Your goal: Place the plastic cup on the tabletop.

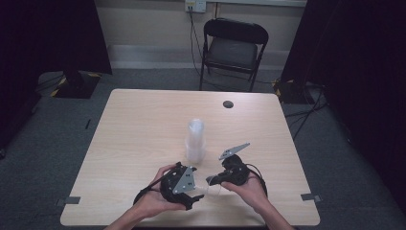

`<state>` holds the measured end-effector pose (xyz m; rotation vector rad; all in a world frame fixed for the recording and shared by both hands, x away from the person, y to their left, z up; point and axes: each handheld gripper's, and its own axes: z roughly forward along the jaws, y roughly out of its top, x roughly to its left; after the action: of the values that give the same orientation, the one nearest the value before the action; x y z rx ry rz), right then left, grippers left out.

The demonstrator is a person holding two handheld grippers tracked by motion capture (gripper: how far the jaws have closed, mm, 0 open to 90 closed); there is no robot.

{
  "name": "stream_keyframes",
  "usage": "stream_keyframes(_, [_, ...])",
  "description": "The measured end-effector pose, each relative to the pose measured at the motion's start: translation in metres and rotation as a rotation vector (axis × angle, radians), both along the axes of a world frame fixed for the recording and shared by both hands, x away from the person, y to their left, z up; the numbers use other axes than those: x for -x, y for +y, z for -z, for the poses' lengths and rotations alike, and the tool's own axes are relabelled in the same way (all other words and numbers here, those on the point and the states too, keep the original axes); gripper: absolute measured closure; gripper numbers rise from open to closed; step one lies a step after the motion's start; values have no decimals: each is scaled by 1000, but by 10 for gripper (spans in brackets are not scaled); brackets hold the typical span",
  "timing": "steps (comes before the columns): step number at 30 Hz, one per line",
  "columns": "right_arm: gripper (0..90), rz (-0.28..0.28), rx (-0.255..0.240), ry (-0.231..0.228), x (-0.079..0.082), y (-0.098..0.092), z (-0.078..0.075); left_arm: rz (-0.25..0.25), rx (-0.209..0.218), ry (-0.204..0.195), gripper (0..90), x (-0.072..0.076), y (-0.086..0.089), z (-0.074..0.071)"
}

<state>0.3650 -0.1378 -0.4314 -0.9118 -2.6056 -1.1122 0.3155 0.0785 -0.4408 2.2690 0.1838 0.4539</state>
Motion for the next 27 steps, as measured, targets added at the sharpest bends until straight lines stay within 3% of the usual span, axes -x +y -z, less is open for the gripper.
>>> stream_keyframes(2, [900, 1, 0, 6, 0, 1, 1, -7, 16, 4, 160, 2, -3, 2])
stream_keyframes(6, [900, 1, -2, 15, 2, 3, 2, -2, -2, -27, 164, 6, -8, 3])
stream_keyframes(8, [900, 12, -18, 28, 2, 3, 3, -3, 20, -28, 171, 7, -12, 3])
stream_keyframes(10, [900, 15, -18, 31, 2, 3, 3, 0, 3, -37, 162, 6, -12, 2])
stream_keyframes(17, [891, 19, -24, 63, -1, 6, 7, 34, 21, -65, 176, 12, -20, 1])
stream_keyframes(25, [895, 34, -43, 84, 0, 8, 8, 46, 61, -64, 199, 14, -22, -3])
stream_keyframes(27, [895, 31, -45, 90, 0, 9, 9, 58, 51, -74, 198, 14, -23, -4])
